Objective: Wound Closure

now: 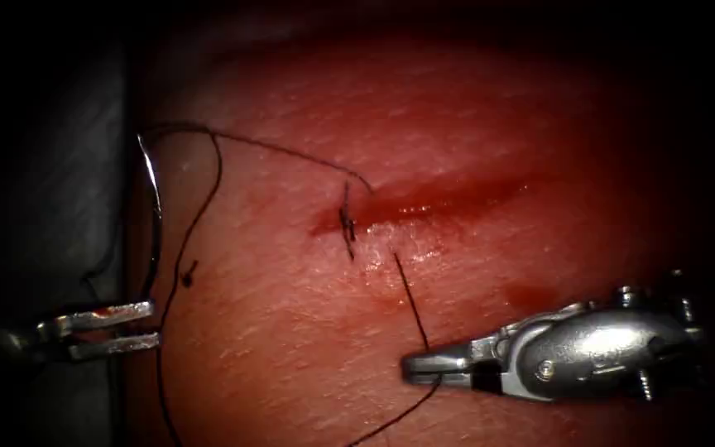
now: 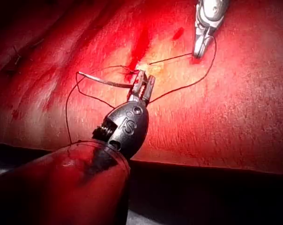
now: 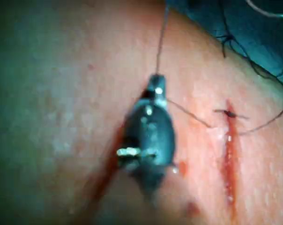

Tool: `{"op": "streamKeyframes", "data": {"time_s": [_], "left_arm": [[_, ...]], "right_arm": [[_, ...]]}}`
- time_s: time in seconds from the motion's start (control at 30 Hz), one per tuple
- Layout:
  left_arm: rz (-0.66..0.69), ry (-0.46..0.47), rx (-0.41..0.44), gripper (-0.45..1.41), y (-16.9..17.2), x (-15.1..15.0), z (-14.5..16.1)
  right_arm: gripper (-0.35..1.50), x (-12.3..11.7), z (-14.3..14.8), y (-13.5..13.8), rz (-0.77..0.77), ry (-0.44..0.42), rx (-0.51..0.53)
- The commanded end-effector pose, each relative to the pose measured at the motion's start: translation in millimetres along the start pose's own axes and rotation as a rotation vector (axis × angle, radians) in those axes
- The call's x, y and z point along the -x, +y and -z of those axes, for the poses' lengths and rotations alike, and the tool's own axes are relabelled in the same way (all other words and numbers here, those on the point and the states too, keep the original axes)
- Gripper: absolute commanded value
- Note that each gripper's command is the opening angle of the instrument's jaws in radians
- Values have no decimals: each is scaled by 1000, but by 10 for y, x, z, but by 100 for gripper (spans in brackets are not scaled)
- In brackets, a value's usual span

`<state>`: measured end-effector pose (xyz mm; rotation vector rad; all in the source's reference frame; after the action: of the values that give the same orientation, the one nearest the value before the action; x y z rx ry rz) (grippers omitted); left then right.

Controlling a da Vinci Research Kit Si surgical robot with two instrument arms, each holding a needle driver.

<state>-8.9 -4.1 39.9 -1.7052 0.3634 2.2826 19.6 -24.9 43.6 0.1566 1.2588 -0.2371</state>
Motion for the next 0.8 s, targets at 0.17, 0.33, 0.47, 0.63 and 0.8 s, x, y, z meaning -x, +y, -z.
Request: {"op": "streamKeyframes", "data": {"time_s": [0.17, 0.33, 0.47, 0.63, 0.8], "left_arm": [[1, 2, 2, -45, 5, 5, -6], [0, 2, 1, -45, 5, 6, -7], [0, 2, 1, -45, 5, 7, -7], [0, 1, 1, -45, 5, 7, -7], [0, 1, 1, -45, 5, 7, -7]], "right_arm": [[-35, -40, 2, -38, 11, 17, -36], [-35, -61, 8, -52, 5, 16, -62], [-35, -65, 11, -58, 6, 10, -78], [51, -38, 13, -16, -39, 29, 1], [66, 34, 1, 24, -57, -18, 45]]}}
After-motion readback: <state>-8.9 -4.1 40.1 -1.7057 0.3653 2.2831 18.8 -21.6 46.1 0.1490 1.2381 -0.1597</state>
